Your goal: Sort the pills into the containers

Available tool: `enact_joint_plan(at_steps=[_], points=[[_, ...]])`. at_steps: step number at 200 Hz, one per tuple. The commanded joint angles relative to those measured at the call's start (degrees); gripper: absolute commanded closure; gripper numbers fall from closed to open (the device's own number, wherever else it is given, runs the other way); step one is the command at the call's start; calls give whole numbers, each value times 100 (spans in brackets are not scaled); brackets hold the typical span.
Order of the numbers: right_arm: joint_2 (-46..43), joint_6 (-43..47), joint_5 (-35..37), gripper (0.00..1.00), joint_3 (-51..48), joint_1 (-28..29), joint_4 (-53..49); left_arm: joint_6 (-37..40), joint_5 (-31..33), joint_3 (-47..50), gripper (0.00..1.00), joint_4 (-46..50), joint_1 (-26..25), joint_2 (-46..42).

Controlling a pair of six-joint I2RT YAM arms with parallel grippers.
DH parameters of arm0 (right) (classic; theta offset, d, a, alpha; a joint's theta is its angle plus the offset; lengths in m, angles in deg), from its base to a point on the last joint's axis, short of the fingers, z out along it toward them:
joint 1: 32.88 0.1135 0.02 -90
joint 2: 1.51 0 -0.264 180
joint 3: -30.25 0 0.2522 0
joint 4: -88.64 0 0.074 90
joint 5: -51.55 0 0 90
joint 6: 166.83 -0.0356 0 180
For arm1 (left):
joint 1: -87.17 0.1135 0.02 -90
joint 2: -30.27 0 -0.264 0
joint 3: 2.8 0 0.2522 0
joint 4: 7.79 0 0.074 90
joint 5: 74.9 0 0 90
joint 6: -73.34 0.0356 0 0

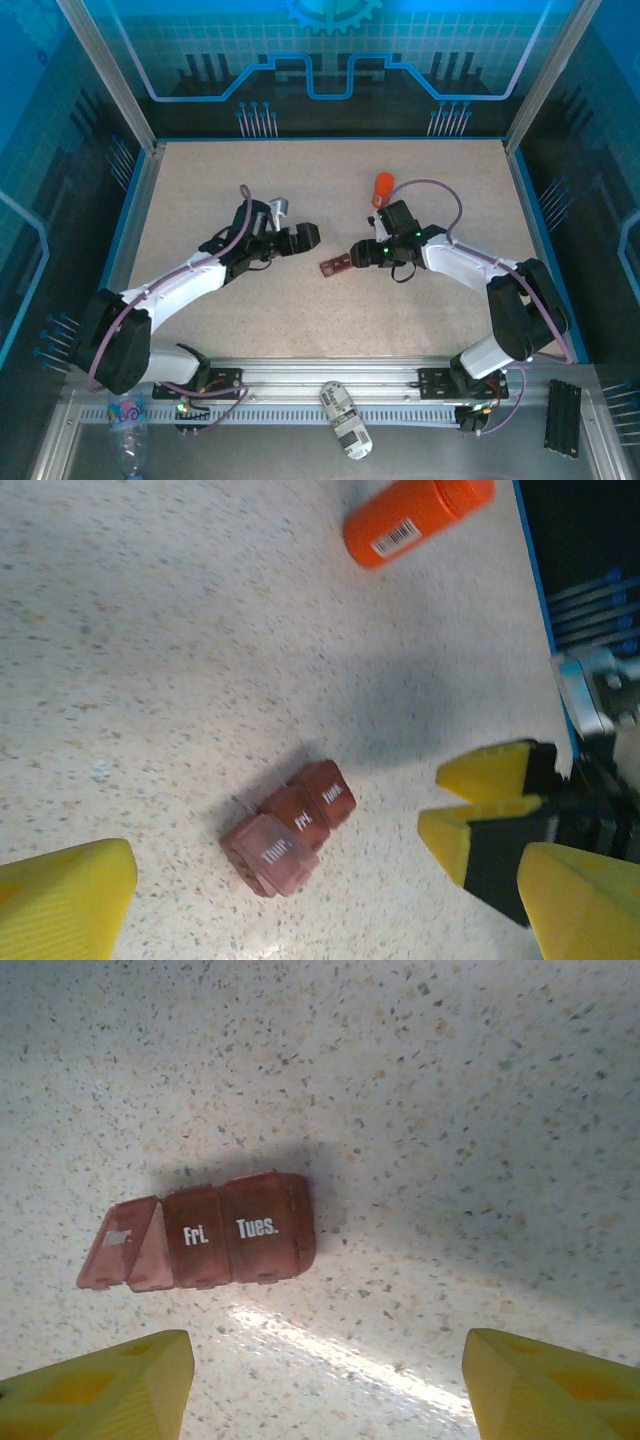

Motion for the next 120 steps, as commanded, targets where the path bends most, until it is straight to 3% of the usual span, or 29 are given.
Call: enact_joint_plan(at_steps=[1, 33, 78, 120], points=[[227, -409, -273, 28, 29, -68, 353, 842, 593, -260, 1, 533, -312, -2], [512, -524, -229, 28, 126, -63, 513, 889, 1145, -426, 1, 944, -434, 100], [691, -484, 106, 29, 313, 102, 417, 1968, 1436, -674, 1, 1403, -822, 465], [836, -322, 522, 28, 520, 326, 178, 2460, 1866, -809, 1, 1467, -1247, 910]])
